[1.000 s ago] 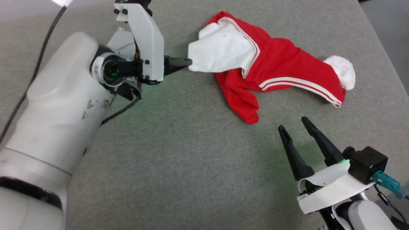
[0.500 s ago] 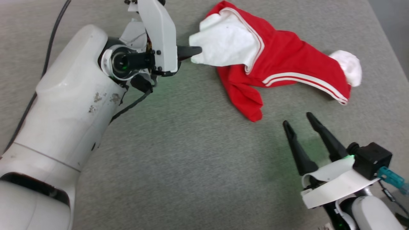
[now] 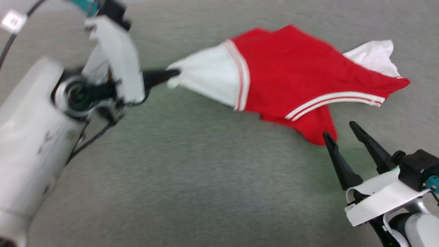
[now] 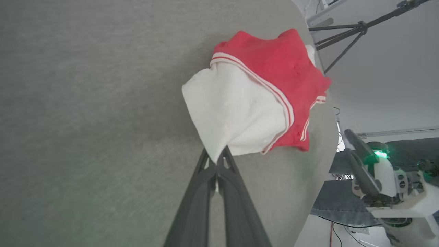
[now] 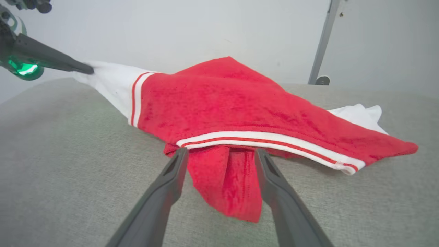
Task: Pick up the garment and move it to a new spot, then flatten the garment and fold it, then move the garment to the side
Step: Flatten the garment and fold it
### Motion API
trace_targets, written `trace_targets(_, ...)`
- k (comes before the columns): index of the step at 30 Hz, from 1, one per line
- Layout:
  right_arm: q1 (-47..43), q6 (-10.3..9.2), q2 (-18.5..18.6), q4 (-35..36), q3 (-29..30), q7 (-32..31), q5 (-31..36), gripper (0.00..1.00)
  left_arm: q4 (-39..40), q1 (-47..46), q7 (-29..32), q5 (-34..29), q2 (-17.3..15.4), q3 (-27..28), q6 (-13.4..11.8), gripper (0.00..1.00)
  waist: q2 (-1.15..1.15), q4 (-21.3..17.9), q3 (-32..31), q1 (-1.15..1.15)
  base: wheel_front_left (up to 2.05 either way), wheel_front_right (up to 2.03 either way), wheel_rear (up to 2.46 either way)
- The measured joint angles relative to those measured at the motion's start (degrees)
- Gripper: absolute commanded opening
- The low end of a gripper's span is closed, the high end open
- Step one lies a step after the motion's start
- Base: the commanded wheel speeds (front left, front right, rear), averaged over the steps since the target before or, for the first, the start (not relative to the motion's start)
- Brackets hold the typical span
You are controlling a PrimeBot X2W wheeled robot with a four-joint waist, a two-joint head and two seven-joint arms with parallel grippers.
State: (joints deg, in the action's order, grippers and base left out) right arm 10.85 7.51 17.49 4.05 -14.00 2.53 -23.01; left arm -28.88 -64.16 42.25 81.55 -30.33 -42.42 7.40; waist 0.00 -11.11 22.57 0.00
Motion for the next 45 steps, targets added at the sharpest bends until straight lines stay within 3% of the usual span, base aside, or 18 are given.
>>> trace_targets(5,-1.4,0.0,0.9,2.5,0.8,-3.0,0.0,1.0,3.6,6.5,-0.1,0.6,-5.8,-1.2,0.0,0.0,0.0,4.7,-2.4,0.0,0.0,0.0,0.0)
trace_targets(13,-3.7,0.0,1.5,6.1,2.4,-6.2,0.0,1.0,5.8,13.4,-1.8,1.0,-12.2,-1.9,0.0,0.0,0.0,9.8,-6.3,0.0,0.0,0.0,0.0)
trace_targets(22,-4.7,0.0,1.5,7.9,2.5,-7.7,-0.2,1.0,4.3,15.2,-4.6,-1.1,-13.3,-3.4,0.0,0.0,0.0,11.2,-8.4,0.0,0.0,0.0,0.0)
trace_targets(23,-4.7,0.0,1.5,8.0,2.6,-7.9,-0.2,1.0,4.2,15.5,-5.1,-1.6,-13.2,-3.8,0.0,0.03,0.0,11.1,-8.4,0.0,0.0,0.0,0.0)
trace_targets(25,-4.8,0.0,1.5,8.2,2.8,-8.0,-0.2,1.0,3.6,15.9,-6.6,-2.1,-12.9,-4.0,0.0,0.61,0.0,10.9,-8.4,0.0,0.0,0.0,0.0)
trace_targets(26,-4.9,0.0,1.5,8.2,2.9,-8.1,-0.2,1.0,3.4,16.0,-7.3,-2.1,-12.9,-4.0,0.0,1.0,0.0,10.8,-8.4,0.0,0.0,0.0,0.0)
trace_targets(34,-5.7,0.0,1.8,7.6,3.0,-9.3,-0.7,1.0,2.3,16.0,-13.8,-4.1,-13.1,-4.4,0.0,1.0,0.0,10.6,-9.6,0.0,0.0,0.0,0.0)
trace_targets(40,-6.2,0.0,3.8,5.4,2.7,-14.5,-2.3,1.0,2.5,19.5,-27.7,-8.3,-13.9,-3.8,0.0,1.0,0.0,10.8,-11.7,0.0,0.0,0.0,0.0)
trace_targets(45,-7.5,-0.01,6.0,2.6,4.9,-23.6,-5.6,1.0,4.3,25.7,-40.7,-13.5,-12.9,-4.1,-0.7,1.0,0.0,11.7,-13.3,0.0,0.0,0.0,0.0)
